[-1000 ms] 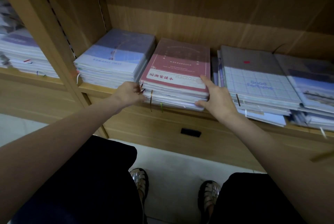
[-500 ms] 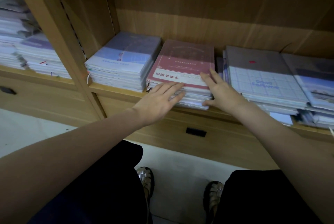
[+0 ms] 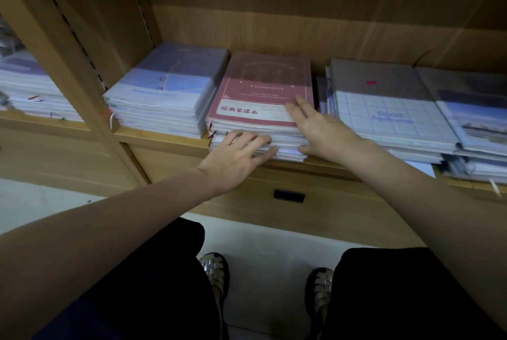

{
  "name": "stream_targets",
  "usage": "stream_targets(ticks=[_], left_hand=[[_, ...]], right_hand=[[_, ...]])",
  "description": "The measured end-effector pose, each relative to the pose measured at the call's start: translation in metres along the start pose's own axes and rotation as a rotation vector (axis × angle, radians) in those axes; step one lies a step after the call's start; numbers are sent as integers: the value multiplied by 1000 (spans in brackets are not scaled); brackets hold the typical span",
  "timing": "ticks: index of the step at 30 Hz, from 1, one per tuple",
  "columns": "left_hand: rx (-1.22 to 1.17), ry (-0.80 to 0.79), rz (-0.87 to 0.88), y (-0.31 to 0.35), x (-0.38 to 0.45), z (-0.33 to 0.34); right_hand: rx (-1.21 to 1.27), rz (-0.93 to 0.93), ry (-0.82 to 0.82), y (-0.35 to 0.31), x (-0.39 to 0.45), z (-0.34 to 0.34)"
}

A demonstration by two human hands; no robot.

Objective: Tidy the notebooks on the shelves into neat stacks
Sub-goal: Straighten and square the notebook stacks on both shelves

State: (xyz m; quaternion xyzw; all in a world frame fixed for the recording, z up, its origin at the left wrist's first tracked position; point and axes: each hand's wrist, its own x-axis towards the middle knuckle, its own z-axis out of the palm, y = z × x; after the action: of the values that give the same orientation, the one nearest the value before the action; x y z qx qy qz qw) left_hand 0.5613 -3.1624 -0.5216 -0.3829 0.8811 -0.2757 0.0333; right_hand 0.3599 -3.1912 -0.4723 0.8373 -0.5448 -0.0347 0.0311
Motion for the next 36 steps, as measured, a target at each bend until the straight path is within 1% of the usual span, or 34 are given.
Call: stream_targets(ticks=[3, 5, 8, 9, 17, 22, 25, 27, 29, 33, 36], left_hand=[[-25, -17, -28, 2, 3, 0], [-85, -17, -38, 1, 6, -5], [-132, -126, -28, 0, 10, -8], [-132, -136, -33, 0, 11, -8], [-101, -145, -22, -2, 18, -5], [-103, -170, -10, -3, 21, -3], [-213, -244, -35, 2, 25, -7], [-344, -264, -88, 7, 28, -9], [-427, -269, -137, 7, 29, -12], [-504, -306, -163, 3, 31, -14], [-488, -356, -153, 2, 33, -15]], right_hand=[[-3, 9, -1, 0, 1, 0], [-29, 11, 11, -1, 2, 2], [-108, -1, 65, 2, 3, 5], [-114, -6, 80, 4, 3, 6], [-48, 1, 90, 18, 10, 4], [6, 4, 130, 25, 13, -1], [47, -10, 163, 26, 14, -4], [65, -10, 200, 27, 13, -7], [73, -11, 216, 26, 12, -7], [85, -2, 207, 23, 11, -6], [81, 7, 216, 22, 10, -8]])
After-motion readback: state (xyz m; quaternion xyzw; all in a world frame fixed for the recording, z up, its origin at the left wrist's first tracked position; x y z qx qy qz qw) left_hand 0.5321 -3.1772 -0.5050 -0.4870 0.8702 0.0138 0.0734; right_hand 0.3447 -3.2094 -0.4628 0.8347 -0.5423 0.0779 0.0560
